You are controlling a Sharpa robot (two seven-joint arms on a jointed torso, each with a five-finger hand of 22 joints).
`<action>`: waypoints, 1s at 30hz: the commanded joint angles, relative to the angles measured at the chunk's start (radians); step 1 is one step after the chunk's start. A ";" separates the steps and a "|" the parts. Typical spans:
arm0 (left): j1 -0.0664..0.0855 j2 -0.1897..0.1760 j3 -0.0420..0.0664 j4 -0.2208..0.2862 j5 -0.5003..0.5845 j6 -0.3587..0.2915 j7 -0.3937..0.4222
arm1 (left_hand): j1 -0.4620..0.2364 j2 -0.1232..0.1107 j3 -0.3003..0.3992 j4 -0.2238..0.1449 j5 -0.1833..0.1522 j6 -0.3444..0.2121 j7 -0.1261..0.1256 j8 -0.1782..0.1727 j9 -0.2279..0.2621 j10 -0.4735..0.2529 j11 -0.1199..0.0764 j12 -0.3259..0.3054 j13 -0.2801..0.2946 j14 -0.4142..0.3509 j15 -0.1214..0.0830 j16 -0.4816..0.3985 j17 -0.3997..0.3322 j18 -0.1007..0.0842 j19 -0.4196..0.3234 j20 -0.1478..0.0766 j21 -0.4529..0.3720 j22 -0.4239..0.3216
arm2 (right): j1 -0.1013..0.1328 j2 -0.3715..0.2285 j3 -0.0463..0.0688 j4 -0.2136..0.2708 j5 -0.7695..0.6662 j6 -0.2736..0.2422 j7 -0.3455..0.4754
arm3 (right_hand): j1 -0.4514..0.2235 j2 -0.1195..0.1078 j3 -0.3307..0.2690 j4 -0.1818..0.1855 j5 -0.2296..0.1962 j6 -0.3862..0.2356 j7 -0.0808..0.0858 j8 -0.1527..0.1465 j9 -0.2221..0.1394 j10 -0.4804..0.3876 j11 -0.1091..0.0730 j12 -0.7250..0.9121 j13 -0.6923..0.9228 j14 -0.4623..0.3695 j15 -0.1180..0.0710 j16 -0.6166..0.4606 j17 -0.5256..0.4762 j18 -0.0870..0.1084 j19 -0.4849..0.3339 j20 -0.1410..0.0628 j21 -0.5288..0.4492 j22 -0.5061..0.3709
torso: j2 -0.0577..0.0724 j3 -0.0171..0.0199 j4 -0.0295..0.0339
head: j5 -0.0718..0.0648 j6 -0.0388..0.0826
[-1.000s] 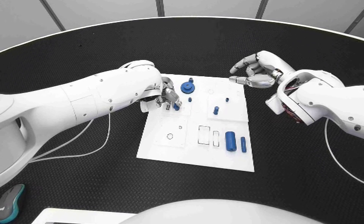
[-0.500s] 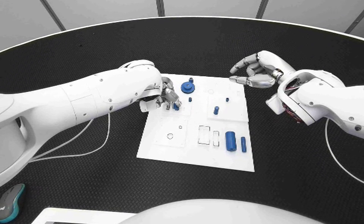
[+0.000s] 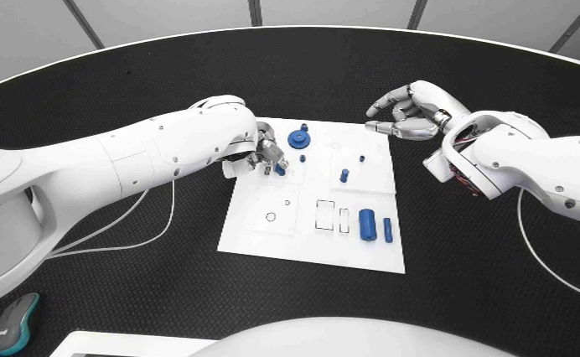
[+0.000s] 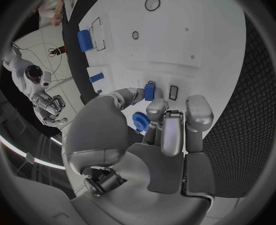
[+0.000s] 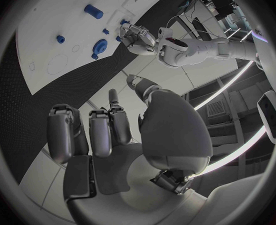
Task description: Assemble the parts on the task board
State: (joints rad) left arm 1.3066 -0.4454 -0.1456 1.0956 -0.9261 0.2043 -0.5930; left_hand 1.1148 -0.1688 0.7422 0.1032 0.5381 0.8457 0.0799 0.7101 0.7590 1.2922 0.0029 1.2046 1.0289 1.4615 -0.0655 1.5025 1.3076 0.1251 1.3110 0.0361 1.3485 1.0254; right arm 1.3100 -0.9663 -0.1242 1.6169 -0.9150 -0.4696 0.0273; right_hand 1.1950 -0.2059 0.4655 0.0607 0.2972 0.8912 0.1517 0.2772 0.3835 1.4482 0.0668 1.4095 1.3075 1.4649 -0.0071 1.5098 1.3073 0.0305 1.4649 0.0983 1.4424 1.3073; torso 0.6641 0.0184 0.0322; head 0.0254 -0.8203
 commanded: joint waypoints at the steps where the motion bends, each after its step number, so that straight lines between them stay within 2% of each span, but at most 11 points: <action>1: 0.000 0.000 0.000 -0.001 0.000 0.008 0.000 | 0.007 0.000 0.165 -0.160 0.006 0.002 -0.001 0.004 0.004 0.011 -0.006 0.004 0.001 0.078 -0.001 0.005 0.151 -0.017 0.003 0.004 0.006 0.001 | 0.000 0.000 0.000 -0.001 0.000 0.000 0.000 | 0.002 0.003 0.002 0.004 0.002 -0.006 -0.002 0.006 0.002 0.002 -0.004 0.002 0.124 0.075 -0.005 -0.004 0.140 0.009 0.032 -0.008 -0.004 0.129 | 0.000 0.0002 -0.0008 | 0.001 -0.002; 11: 0.000 0.001 0.000 -0.002 -0.001 0.032 0.002 | 0.006 -0.003 0.168 -0.162 0.007 0.002 -0.002 0.008 0.006 0.012 -0.007 0.007 0.004 0.078 -0.002 0.005 0.151 -0.017 0.004 0.003 0.007 0.003 | 0.000 0.001 0.000 -0.001 0.000 0.002 0.000 | 0.002 0.003 0.002 0.004 0.005 -0.006 -0.002 0.007 0.002 0.002 -0.004 0.002 0.124 0.075 -0.005 -0.004 0.141 0.009 0.033 -0.008 -0.003 0.129 | 0.000 0.0000 0.0003 | -0.001 -0.003; 24: 0.000 0.011 0.000 -0.013 -0.001 0.023 0.004 | 0.006 -0.005 0.168 -0.163 0.008 0.002 -0.003 0.009 0.007 0.013 -0.007 0.009 0.006 0.078 -0.003 0.004 0.151 -0.017 0.004 0.003 0.008 0.003 | 0.000 0.001 0.000 -0.001 0.000 0.002 0.000 | 0.002 0.003 0.002 0.004 0.007 -0.006 -0.002 0.007 0.002 0.002 -0.004 0.002 0.124 0.075 -0.005 -0.004 0.140 0.009 0.033 -0.008 -0.004 0.129 | 0.000 0.0008 -0.0005 | 0.000 -0.003; 30: 0.000 0.016 0.000 -0.016 -0.001 0.039 -0.007 | 0.005 -0.005 0.169 -0.163 0.008 0.002 -0.003 0.010 0.007 0.013 -0.007 0.010 0.006 0.078 -0.003 0.004 0.151 -0.017 0.003 0.003 0.007 0.002 | 0.000 0.000 0.000 0.000 0.000 0.001 0.000 | 0.002 0.003 0.002 0.004 0.008 -0.006 -0.002 0.008 0.002 0.002 -0.004 0.002 0.124 0.075 -0.005 -0.004 0.140 0.009 0.033 -0.008 -0.004 0.129 | 0.001 0.0011 -0.0010 | -0.001 -0.005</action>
State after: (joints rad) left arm 1.3066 -0.4305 -0.1456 1.0799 -0.9272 0.2392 -0.5971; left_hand 1.1082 -0.1754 0.7422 0.1031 0.5414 0.8473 0.0829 0.7176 0.7638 1.2955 0.0031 1.2113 1.0349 1.4616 -0.0655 1.5025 1.3074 0.1251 1.3110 0.0361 1.3525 1.0288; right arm 1.3100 -0.9660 -0.1242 1.6168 -0.9150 -0.4681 0.0271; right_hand 1.1950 -0.2059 0.4654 0.0607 0.3014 0.8912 0.1517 0.2812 0.3839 1.4482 0.0668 1.4095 1.3073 1.4649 -0.0071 1.5098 1.3078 0.0306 1.4649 0.0983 1.4424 1.3074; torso 0.6641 0.0195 0.0317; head 0.0245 -0.8244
